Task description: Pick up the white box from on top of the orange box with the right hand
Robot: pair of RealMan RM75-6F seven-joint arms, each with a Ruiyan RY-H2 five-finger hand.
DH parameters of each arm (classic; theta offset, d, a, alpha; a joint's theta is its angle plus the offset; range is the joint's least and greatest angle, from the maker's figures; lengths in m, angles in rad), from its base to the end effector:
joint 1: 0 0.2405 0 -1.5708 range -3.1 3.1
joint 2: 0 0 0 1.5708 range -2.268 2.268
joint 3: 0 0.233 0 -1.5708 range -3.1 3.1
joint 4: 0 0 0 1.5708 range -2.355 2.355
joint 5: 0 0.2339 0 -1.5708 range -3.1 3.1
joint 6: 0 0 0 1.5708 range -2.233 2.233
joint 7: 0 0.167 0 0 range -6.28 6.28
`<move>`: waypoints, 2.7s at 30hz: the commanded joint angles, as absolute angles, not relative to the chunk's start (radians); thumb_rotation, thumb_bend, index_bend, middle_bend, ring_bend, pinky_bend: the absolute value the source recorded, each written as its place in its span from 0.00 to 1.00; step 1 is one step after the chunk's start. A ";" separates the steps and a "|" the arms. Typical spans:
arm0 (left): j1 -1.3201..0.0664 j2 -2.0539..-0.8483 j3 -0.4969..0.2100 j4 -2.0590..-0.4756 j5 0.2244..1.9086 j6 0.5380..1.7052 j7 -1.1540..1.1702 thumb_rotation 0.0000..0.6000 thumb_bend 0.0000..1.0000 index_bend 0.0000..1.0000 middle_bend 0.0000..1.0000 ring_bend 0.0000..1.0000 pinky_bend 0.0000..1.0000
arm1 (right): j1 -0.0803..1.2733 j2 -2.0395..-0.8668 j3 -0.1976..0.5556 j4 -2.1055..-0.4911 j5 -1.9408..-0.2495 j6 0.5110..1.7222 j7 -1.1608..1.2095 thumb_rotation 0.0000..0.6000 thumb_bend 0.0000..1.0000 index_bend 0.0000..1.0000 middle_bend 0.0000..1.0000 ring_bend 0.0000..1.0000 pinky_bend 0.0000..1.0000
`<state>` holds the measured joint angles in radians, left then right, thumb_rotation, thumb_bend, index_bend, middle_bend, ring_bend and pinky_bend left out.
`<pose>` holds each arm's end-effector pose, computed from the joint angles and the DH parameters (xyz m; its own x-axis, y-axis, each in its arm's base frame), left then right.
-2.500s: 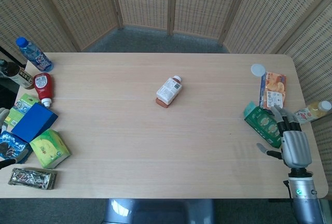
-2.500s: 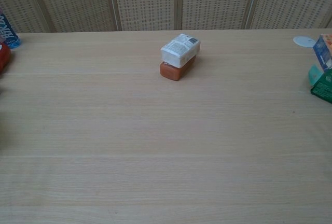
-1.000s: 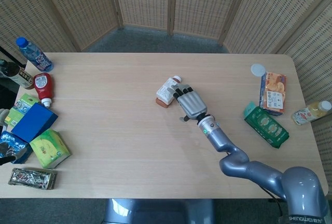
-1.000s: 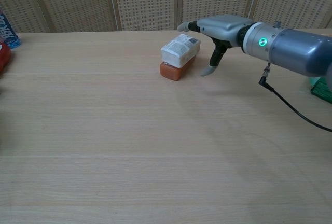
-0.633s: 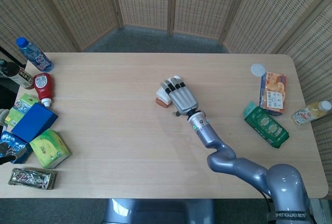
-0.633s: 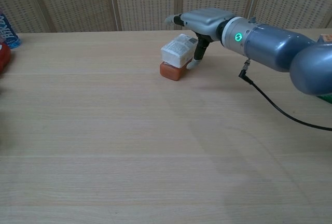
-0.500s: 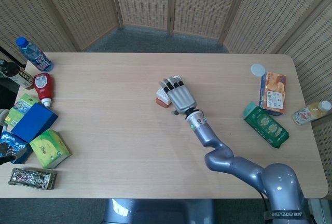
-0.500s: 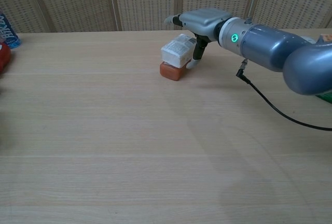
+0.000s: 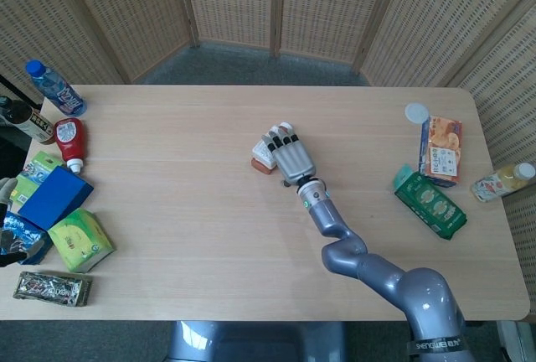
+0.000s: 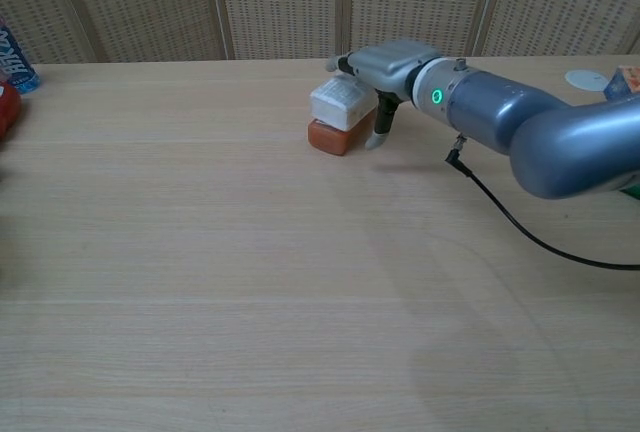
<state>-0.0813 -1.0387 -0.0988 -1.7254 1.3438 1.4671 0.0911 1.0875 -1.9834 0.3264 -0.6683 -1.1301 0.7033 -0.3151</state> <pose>-0.3032 0.2114 0.1538 0.4300 -0.0122 0.9028 0.8952 0.1357 -0.4245 -0.0695 -0.4611 -0.1123 0.6258 -0.1354 0.7682 -0.7402 -0.4136 0.5301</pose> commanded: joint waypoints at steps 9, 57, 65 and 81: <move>-0.086 -1.050 -0.097 -1.712 1.331 1.452 0.100 1.00 0.00 0.00 0.00 0.00 0.00 | 1.115 -2.020 0.336 -0.585 -1.134 0.693 -0.277 1.00 0.00 0.01 0.00 0.00 0.00; -0.087 -1.053 -0.093 -1.714 1.346 1.456 0.093 1.00 0.00 0.00 0.00 0.00 0.00 | 1.056 -2.070 0.343 -0.502 -1.244 0.951 -0.023 1.00 0.00 0.59 0.44 0.30 0.55; -0.085 -1.044 -0.092 -1.721 1.356 1.458 0.070 1.00 0.00 0.00 0.00 0.00 0.00 | 1.050 -1.870 0.448 -0.888 -1.200 1.063 -0.199 1.00 0.00 0.58 0.43 0.30 0.55; -0.071 -1.014 -0.087 -1.749 1.402 1.494 0.030 1.00 0.00 0.00 0.00 0.00 0.00 | 1.069 -1.570 0.648 -1.563 -1.003 1.194 -0.613 1.00 0.00 0.58 0.43 0.30 0.55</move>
<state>-0.0712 -1.0144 -0.0874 -1.7494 1.4017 1.4940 0.0297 1.0589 -1.6041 0.6193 -1.5208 -1.0352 1.1677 -0.5745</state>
